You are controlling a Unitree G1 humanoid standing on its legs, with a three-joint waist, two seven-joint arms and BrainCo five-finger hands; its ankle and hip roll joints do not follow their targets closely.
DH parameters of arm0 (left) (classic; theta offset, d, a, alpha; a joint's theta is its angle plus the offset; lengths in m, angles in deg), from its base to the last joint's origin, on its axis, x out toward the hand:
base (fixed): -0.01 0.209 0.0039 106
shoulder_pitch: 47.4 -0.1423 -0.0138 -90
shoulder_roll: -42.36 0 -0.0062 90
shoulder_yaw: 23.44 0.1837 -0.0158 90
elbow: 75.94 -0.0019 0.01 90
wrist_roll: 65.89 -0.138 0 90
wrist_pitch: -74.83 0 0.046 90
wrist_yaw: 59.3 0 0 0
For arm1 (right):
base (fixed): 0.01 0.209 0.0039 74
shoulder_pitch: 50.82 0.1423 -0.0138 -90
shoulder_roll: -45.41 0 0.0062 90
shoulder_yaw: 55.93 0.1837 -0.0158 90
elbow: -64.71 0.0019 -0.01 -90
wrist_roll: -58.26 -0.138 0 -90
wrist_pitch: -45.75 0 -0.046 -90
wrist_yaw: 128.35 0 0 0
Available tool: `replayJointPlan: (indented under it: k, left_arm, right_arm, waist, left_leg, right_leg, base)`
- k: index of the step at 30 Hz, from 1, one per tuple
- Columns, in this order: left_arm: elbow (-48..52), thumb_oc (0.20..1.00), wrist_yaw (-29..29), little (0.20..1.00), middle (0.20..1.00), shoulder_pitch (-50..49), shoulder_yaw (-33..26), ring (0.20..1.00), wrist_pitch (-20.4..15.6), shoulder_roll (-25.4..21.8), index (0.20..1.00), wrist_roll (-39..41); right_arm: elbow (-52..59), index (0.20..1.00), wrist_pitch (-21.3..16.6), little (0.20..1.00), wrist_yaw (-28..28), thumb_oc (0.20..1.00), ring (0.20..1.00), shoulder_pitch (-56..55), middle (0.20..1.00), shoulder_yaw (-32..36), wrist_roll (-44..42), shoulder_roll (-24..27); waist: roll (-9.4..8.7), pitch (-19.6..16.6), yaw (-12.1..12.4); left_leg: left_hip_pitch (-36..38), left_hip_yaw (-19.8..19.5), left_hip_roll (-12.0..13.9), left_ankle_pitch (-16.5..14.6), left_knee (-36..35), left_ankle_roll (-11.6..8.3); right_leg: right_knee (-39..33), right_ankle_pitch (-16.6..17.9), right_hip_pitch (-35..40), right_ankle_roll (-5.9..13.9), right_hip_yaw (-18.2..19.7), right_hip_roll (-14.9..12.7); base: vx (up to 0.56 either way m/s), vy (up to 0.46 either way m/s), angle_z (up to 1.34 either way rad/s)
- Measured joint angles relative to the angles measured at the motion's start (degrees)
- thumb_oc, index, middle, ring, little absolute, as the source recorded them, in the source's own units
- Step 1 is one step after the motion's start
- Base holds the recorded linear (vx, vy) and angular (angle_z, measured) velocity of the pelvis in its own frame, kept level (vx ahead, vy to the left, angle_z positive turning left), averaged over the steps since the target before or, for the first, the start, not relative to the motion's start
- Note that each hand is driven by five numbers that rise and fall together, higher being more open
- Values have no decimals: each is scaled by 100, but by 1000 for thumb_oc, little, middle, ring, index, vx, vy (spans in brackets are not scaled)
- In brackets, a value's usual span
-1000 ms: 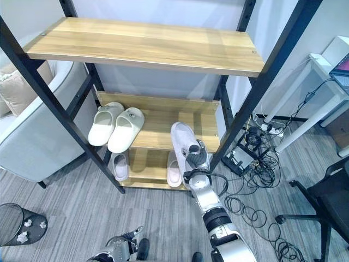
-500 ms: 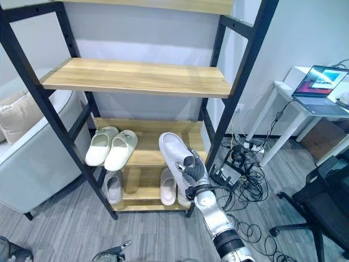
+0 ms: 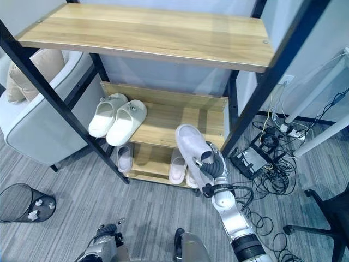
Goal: Arrange the slippers neatly on the shoe rack.
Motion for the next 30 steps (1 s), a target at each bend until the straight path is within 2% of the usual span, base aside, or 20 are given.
replayJointPlan:
  k: [1,2,3,4,7,8,9,11,12,13,14,16,17,18,19,20,21,23,27,30]
  left_arm:
    - [0,1000,4,1000,1000,-70,32,1000,12,10,1000,-86]
    - [-204,1000,21,1000,1000,-16,245,1000,4,-50,1000,-281]
    - [-166,1000,38,1000,1000,-16,233,1000,-6,3,1000,-363]
    - [-201,1000,80,1000,1000,34,237,1000,15,-97,1000,-420]
    - [-75,1000,124,1000,1000,89,224,1000,-4,-424,1000,-443]
    - [-72,1000,146,1000,1000,50,198,1000,4,-484,1000,-441]
    - [2,1000,208,1000,1000,33,156,1000,-19,-519,1000,-438]
    - [623,1000,240,1000,1000,364,-24,1000,-4,-542,1000,-437]
    - [874,1000,235,1000,1000,623,-67,1000,-52,-697,1000,-447]
    - [1137,1000,230,1000,1000,832,-67,1000,-157,-646,1000,-461]
    - [1301,1000,139,1000,1000,820,-341,1000,-354,-574,1000,-467]
    - [1857,1000,-121,1000,1000,-127,76,1000,-975,-993,1000,-657]
    - [3350,1000,7,1000,1000,-1145,141,1000,-751,-853,1000,-674]
    - [3907,1000,-10,1000,1000,-2148,406,1000,-1144,-797,1000,-886]
    - [3365,1000,34,1000,1000,-2467,665,1000,-1170,-788,1000,-1033]
    - [2936,1000,237,1000,1000,-2498,588,1000,-818,-528,1000,-987]
    - [3223,1000,539,1000,1000,-2704,458,1000,-915,-290,1000,-1054]
    - [3787,1000,726,1000,1000,-2659,428,1000,-1312,-143,1000,-938]
    - [3590,1000,1001,1000,1000,-1580,726,1000,-1512,-52,1000,-598]
    - [3657,1000,1311,1000,1000,-1069,623,1000,-1641,165,1000,-243]
  right_arm:
    - [11,200,-9,200,-67,200,200,-16,200,21,-1,-89]
    - [234,200,-39,200,-165,200,200,-172,200,203,-17,-371]
    - [324,200,-48,200,-191,200,200,-234,200,175,-22,-422]
    - [346,200,-56,200,-223,200,200,-248,200,54,-23,-418]
    - [425,200,-102,200,-226,200,200,-190,200,-122,-15,-640]
    - [422,200,-114,200,-229,200,200,-82,200,-132,-13,-717]
    - [417,200,-172,200,-292,200,200,105,200,-219,-11,-765]
    - [425,200,-219,200,-350,200,200,431,200,-283,5,-683]
    - [471,200,-217,200,-376,200,200,718,200,-326,23,-621]
    - [698,200,-231,200,-417,200,200,761,200,-249,99,-473]
    - [934,200,-347,200,-487,200,200,778,200,-186,223,-309]
    - [1247,200,-430,200,-654,200,200,708,200,143,469,141]
    - [2042,200,-297,200,-703,200,200,226,200,683,466,125]
    - [2232,200,-409,200,-852,200,200,-38,200,861,488,171]
    - [1976,200,-354,200,-855,200,200,-65,200,782,500,252]
    - [1957,200,-252,200,-872,200,200,-104,200,695,491,376]
    - [2249,200,-273,200,-998,200,200,-239,200,664,553,564]
    - [2512,200,-275,200,-1153,200,200,-134,200,803,671,1033]
    - [2296,200,-53,200,-1141,200,200,298,200,498,675,823]
    - [2258,200,91,200,-1137,200,200,663,200,359,682,958]
  waist:
    - [88,-33,60]
    - [40,-69,-36]
    - [10,-75,-49]
    - [-61,-87,-20]
    - [-199,-150,91]
    - [-187,-132,139]
    - [-237,-138,235]
    - [-287,10,148]
    - [-427,150,88]
    - [-499,147,42]
    - [-446,198,138]
    - [-364,251,107]
    - [-198,376,270]
    - [-149,500,449]
    - [-139,459,381]
    - [-91,386,380]
    - [-114,172,413]
    - [-64,-100,307]
    - [-379,-680,308]
    - [-405,-927,282]
  left_leg:
    - [253,252,-298,-9,172,-19]
    - [138,94,-1021,-413,868,64]
    - [141,225,-1154,-434,945,-47]
    - [94,364,-1501,-591,1312,188]
    - [-92,816,-1916,-1029,2000,640]
    - [-165,943,-1888,-1199,2242,795]
    - [-329,1335,-1772,-1239,2373,854]
    - [-749,1395,-1845,-1139,2481,1010]
    - [-999,1469,-1822,-864,2439,941]
    - [-1330,1571,-1965,-745,2495,832]
    - [-1661,1600,-2130,-849,2745,1033]
    - [-2414,1551,-2120,-1028,3290,1034]
    - [-2860,1542,-2021,-997,3419,998]
    - [-2985,1548,-2002,-960,3387,907]
    - [-2969,1507,-1995,-1161,3663,800]
    - [-3030,1366,-1961,-1459,4434,886]
    - [-3178,1300,-1905,-1781,5070,815]
    - [-3558,1206,-1855,-2484,5215,804]
    - [-4558,1193,-1760,-2622,6054,729]
    - [-5310,1138,-1694,-2877,6851,743]
  right_leg:
    - [-57,28,165,88,122,-31]
    - [-66,24,182,210,328,-422]
    - [-140,90,246,282,488,-551]
    - [-338,228,354,407,664,-790]
    - [-652,520,422,403,876,-1099]
    - [-517,732,250,553,899,-1132]
    - [-55,772,-209,433,666,-1301]
    - [1059,324,-1073,338,194,-987]
    - [1519,163,-1461,132,77,-630]
    - [1515,169,-1741,-92,-28,-633]
    - [1684,98,-2016,-113,117,-756]
    - [2140,-290,-2369,102,474,-814]
    - [2220,-648,-2480,220,381,-803]
    - [2241,-610,-2657,147,401,-837]
    - [2240,-600,-2661,47,420,-870]
    - [2371,-626,-2731,26,426,-863]
    - [2680,-710,-3124,118,444,-865]
    - [3443,-935,-3966,110,448,-980]
    - [4291,-1073,-4992,-27,514,-1017]
    - [5034,-1324,-5726,-109,541,-1058]
  base:
    - [110,574,-35]
    - [124,579,-37]
    - [47,285,-14]
    - [59,170,-32]
    - [-64,272,-46]
    - [-238,148,-113]
    - [-279,101,-124]
    - [-333,99,-57]
    - [-255,19,31]
    - [-192,-68,32]
    - [-230,-56,15]
    - [-139,-49,17]
    - [-38,-56,40]
    - [-46,-74,25]
    - [-76,-75,-6]
    - [-61,-58,-4]
    - [27,-60,1]
    - [62,-47,36]
    - [10,-79,10]
    - [57,-69,6]
